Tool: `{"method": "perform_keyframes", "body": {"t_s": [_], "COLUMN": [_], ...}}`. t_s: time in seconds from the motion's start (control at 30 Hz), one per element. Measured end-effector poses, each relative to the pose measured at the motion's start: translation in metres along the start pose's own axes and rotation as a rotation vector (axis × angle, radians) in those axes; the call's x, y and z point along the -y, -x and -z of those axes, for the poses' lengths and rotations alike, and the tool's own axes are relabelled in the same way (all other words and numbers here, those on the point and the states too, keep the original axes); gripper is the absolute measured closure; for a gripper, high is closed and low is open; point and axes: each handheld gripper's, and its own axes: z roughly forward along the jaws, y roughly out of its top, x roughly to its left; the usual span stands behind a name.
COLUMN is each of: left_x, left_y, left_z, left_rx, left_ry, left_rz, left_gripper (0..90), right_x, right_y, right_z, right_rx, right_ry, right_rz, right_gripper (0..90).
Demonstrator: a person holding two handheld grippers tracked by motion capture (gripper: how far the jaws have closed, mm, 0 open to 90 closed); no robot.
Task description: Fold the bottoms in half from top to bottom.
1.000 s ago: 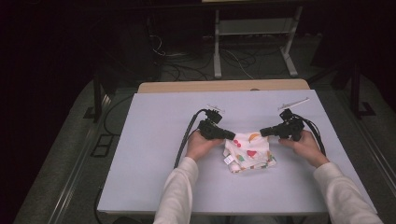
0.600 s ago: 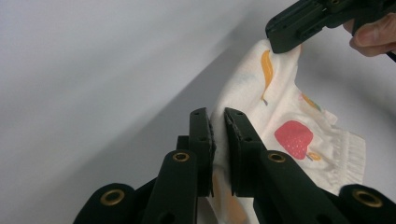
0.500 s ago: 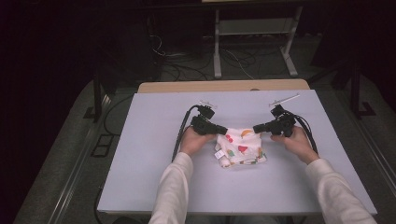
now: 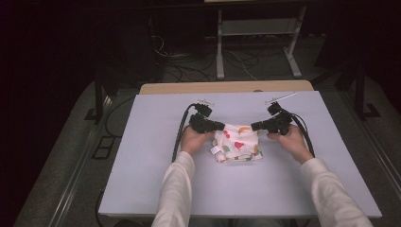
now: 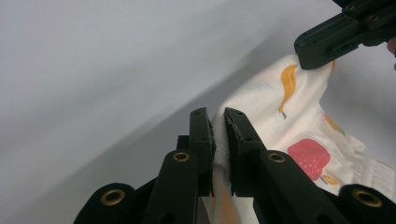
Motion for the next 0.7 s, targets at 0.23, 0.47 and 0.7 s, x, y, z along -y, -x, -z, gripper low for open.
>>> {"method": "perform_keyframes", "body": {"t_s": [0.23, 0.47, 0.7], "left_x": [-0.002, -0.001, 0.000], "left_y": [-0.001, -0.005, -0.011], "left_z": [0.002, 0.001, -0.001], "left_rx": [-0.034, -0.069, -0.091], "left_ry": [0.039, 0.058, 0.083], "left_rz": [-0.037, -0.066, -0.047], "left_gripper": [81.0, 81.1, 81.0], "right_x": [-0.007, -0.011, -0.013], "right_y": [0.003, 0.006, 0.008], "right_z": [-0.003, -0.010, -0.017], "right_rx": [0.004, 0.008, 0.022], "right_ry": [0.019, 0.042, 0.064], "right_rz": [-0.019, -0.047, -0.061], "right_gripper": [85.8, 85.8, 85.8]}}
